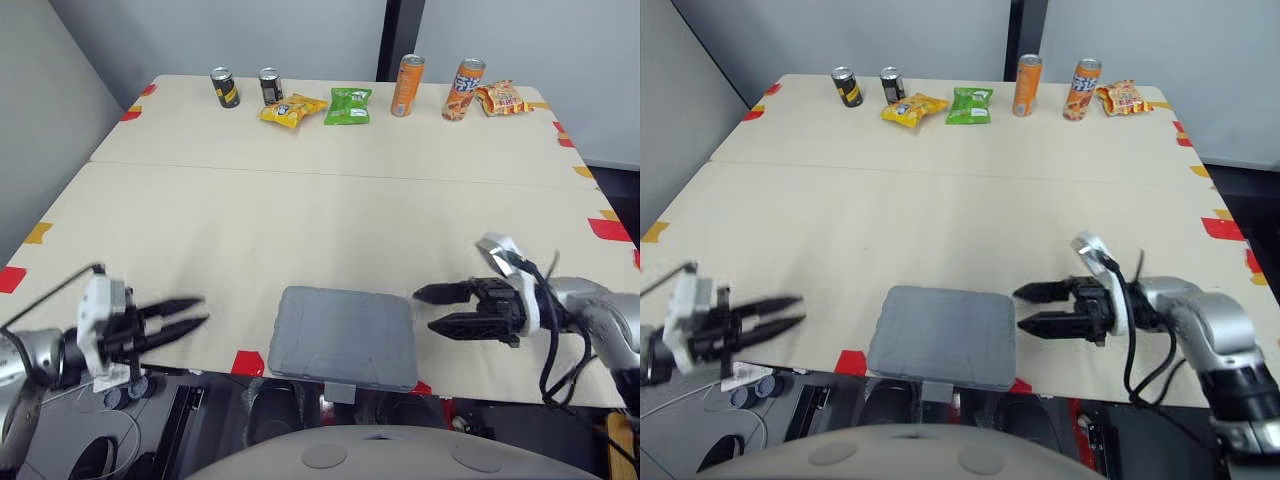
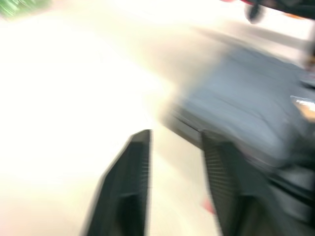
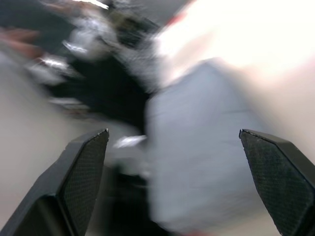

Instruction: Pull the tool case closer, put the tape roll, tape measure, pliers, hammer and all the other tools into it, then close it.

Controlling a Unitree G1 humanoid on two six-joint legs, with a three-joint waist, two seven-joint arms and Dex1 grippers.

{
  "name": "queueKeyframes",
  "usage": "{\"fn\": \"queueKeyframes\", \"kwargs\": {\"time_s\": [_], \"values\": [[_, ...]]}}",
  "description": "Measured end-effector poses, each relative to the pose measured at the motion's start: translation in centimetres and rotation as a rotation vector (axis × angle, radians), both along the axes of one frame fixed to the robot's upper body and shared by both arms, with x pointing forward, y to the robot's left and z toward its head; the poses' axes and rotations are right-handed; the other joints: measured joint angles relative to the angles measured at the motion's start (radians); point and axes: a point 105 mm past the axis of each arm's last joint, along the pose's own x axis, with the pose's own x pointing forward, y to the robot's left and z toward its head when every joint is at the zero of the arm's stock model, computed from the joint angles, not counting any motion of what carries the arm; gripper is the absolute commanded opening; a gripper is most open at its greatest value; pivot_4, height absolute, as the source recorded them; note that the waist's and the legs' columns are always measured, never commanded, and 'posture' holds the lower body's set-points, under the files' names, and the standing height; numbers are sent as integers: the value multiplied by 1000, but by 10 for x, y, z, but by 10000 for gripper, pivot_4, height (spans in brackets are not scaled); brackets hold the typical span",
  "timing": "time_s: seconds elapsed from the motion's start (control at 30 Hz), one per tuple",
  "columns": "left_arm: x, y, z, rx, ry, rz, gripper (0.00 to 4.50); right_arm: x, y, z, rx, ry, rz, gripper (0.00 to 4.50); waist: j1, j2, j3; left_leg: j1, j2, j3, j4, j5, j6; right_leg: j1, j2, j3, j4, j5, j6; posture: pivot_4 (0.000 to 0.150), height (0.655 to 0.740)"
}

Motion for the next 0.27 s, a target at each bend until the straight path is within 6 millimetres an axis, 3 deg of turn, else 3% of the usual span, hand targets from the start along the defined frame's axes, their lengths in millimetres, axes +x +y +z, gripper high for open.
{"fn": "queueKeyframes", "kwargs": {"time_s": [0.13, 0.27], "values": [[9, 8, -2, 46, -3, 73, 43568, 4, -36, -2, -89, -228, -135, 45000, -23, -3, 2, 0, 0, 0, 1, 0, 0, 0, 0, 0, 1, 0, 0, 1500, 7400], [18, 17, -5, 70, 13, 138, 44332, 4, -62, -2, -156, -360, -205, 45000, -37, -3, 3, 1, 0, -1, 1, -2, 10, 1, 0, 0, 2, 0, 0, 1500, 7400]]}}
